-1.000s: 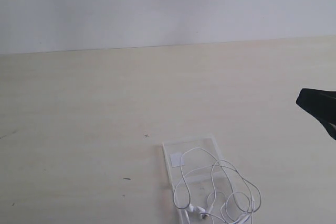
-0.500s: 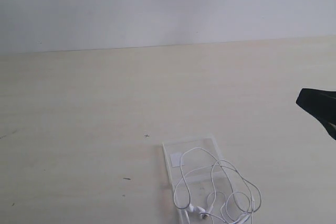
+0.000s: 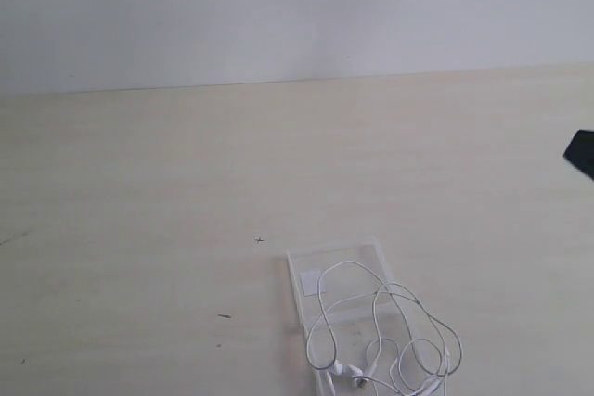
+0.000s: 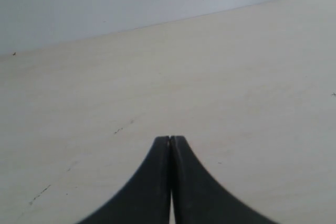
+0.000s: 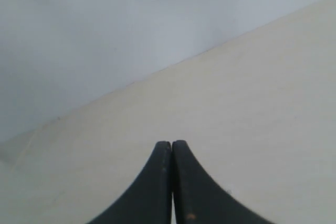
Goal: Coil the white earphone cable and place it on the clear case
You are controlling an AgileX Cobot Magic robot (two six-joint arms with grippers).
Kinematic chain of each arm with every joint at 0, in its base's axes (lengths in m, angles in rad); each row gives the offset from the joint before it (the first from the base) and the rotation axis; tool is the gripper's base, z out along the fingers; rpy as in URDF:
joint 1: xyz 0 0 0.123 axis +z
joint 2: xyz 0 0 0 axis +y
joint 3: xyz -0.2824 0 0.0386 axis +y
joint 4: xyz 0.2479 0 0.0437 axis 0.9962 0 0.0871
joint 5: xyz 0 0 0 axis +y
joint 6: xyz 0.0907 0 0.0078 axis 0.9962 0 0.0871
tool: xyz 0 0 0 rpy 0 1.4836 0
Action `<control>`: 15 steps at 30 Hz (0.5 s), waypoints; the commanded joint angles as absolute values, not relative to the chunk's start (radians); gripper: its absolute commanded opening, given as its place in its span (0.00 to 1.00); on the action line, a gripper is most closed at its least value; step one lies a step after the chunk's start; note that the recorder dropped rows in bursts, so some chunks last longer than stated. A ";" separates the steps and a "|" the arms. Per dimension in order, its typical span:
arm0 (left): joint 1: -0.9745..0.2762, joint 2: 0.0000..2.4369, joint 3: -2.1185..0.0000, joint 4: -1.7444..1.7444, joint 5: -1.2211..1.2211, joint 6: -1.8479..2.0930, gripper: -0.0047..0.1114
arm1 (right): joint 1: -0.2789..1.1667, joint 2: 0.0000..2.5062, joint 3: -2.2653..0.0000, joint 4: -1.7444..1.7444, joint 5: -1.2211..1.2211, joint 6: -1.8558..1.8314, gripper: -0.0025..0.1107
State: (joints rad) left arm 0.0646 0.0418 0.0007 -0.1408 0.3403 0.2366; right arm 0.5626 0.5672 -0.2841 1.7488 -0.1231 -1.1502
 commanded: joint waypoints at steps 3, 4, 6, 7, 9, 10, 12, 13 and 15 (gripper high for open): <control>0.060 0.033 0.000 -0.141 0.336 0.232 0.04 | 0.340 0.193 -0.185 1.744 -0.048 -1.223 0.02; 0.060 0.033 0.000 -0.141 0.336 0.232 0.04 | 0.309 0.140 -0.165 1.744 -0.070 -1.223 0.02; 0.060 0.033 0.000 -0.141 0.336 0.232 0.04 | 0.273 0.072 -0.146 1.744 -0.109 -1.241 0.02; 0.060 0.033 0.000 -0.141 0.336 0.232 0.04 | 0.268 0.060 -0.146 1.744 -0.120 -1.277 0.02; 0.060 0.033 0.000 -0.141 0.336 0.232 0.04 | 0.268 0.058 -0.146 1.744 -0.124 -1.339 0.02; 0.060 0.033 0.000 -0.141 0.336 0.232 0.04 | 0.268 0.058 -0.146 1.744 -0.127 -1.371 0.02; 0.060 0.033 0.000 -0.141 0.336 0.232 0.04 | 0.268 0.058 -0.146 1.744 -0.127 -1.419 0.02; 0.060 0.033 0.000 -0.141 0.336 0.232 0.04 | 0.268 0.058 -0.146 1.744 -0.127 -1.427 0.02; 0.060 0.033 0.000 -0.141 0.336 0.232 0.04 | 0.268 0.058 -0.146 1.744 -0.127 -1.433 0.02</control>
